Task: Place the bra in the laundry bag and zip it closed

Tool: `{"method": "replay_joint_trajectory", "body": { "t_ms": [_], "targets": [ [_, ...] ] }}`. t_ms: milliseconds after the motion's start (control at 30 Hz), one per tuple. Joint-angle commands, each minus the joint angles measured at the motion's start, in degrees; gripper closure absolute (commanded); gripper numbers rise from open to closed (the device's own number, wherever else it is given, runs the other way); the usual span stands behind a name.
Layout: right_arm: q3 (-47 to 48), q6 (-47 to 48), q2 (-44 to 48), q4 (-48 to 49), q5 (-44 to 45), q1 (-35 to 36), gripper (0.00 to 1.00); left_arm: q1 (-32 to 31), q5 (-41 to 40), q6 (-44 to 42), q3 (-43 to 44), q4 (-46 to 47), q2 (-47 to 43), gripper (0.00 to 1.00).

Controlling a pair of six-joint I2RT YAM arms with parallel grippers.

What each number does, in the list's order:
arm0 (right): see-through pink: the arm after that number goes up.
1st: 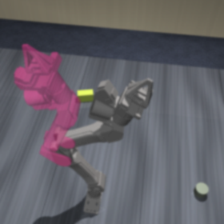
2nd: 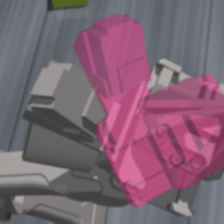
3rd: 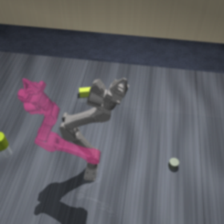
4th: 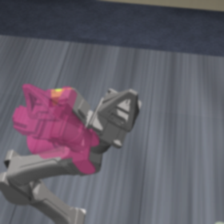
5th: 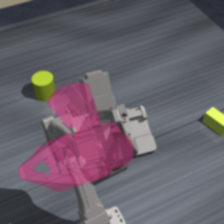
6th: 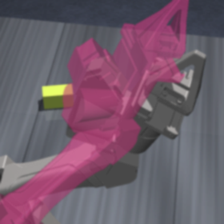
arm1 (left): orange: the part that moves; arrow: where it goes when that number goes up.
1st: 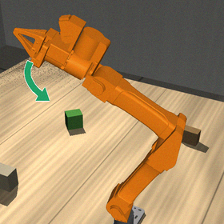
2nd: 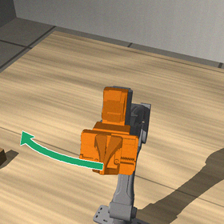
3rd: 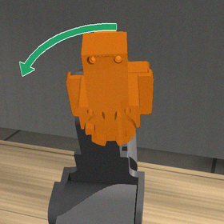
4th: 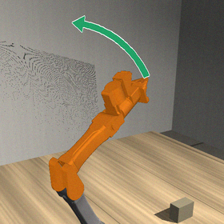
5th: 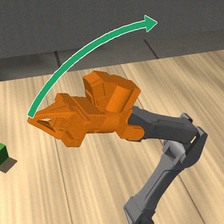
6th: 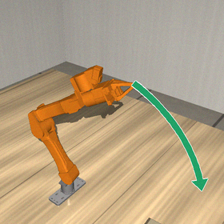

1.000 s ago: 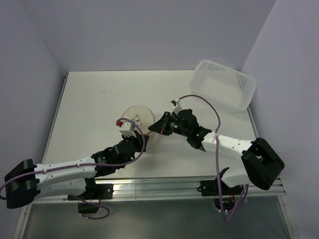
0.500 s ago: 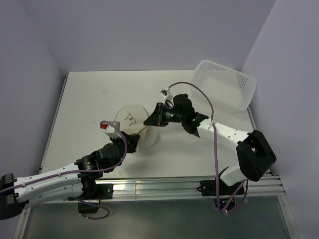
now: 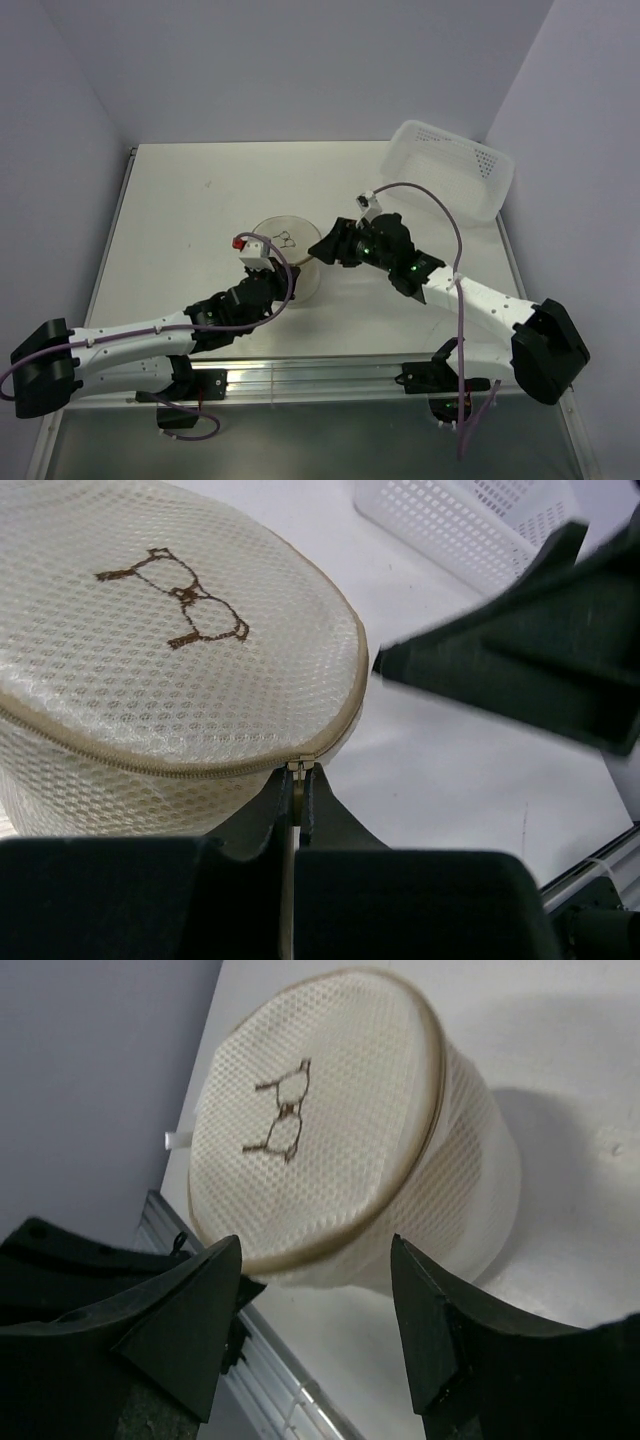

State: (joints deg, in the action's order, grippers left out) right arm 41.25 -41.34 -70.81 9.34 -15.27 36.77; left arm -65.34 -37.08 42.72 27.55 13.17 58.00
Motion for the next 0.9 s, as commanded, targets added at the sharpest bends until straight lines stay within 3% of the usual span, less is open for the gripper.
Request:
{"method": "replay_joint_trajectory", "body": {
  "t_ms": [0,267,400,567,700,767,800,833,867],
  "targets": [
    [-5.29,-6.62,4.70,5.93,5.14,4.08,0.32,0.04,1.83,-0.44,2.68,5.11,0.89,1.00],
    [-6.10,-10.69,2.16,12.71,2.79,6.12,0.34,0.04,3.95,-0.27,2.25,4.94,0.36,1.00],
    [-4.96,-10.51,2.34,12.19,3.66,6.12,0.44,0.04,4.65,-0.36,1.11,4.32,-1.04,1.00],
    [-4.08,-10.95,1.29,12.80,3.40,6.12,0.44,0.04,5.44,0.17,0.05,3.27,-1.83,1.00],
    [-3.02,-10.25,0.23,11.84,5.23,6.03,0.73,0.04,5.62,0.17,-0.39,2.13,-2.80,1.00],
    [-2.85,-9.64,0.41,11.75,6.56,5.94,0.77,0.04,5.62,-0.01,-0.65,1.51,-3.41,1.00],
    [-2.50,-9.37,0.06,11.49,7.00,5.77,0.92,0.04,5.53,-0.09,-0.83,1.07,-4.03,1.00],
    [-1.89,-9.11,-0.21,10.96,6.74,5.50,0.99,0.04,5.35,-0.09,-1.01,0.20,-4.38,1.00],
    [-1.71,-8.58,-0.38,10.87,6.65,5.33,1.00,0.04,5.26,-0.09,-1.09,-0.33,-4.82,1.00]
  ]
}}
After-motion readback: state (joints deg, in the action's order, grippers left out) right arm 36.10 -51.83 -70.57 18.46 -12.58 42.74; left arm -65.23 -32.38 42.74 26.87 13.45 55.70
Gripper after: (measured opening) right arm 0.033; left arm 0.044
